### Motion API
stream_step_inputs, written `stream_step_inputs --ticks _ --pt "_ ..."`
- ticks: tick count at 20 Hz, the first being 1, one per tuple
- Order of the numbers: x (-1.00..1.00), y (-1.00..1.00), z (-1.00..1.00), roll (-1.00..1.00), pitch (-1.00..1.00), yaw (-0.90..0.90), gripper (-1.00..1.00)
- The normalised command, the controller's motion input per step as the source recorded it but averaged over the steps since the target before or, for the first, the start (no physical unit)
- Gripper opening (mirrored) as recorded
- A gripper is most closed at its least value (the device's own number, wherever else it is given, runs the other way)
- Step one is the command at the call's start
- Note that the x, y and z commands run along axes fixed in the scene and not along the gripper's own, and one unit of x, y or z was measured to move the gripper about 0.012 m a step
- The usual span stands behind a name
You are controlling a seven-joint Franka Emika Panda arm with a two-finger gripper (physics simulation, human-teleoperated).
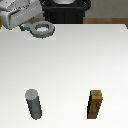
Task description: Put the loop with the handle onto the peg.
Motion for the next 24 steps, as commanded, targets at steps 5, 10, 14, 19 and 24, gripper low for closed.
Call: stream_step_inputs --ticks 5,10,14,19,24 --pt "1.00 0.00 0.00 0.00 0.00 0.00 -1.00" --pt "1.00 0.00 0.00 0.00 0.00 0.00 -1.00" --pt "0.50 0.00 0.25 0.00 0.00 0.00 -1.00" --pt "0.00 0.00 0.40 0.00 0.00 0.00 -1.00" --pt "1.00 0.00 0.00 0.00 0.00 0.00 -1.00"
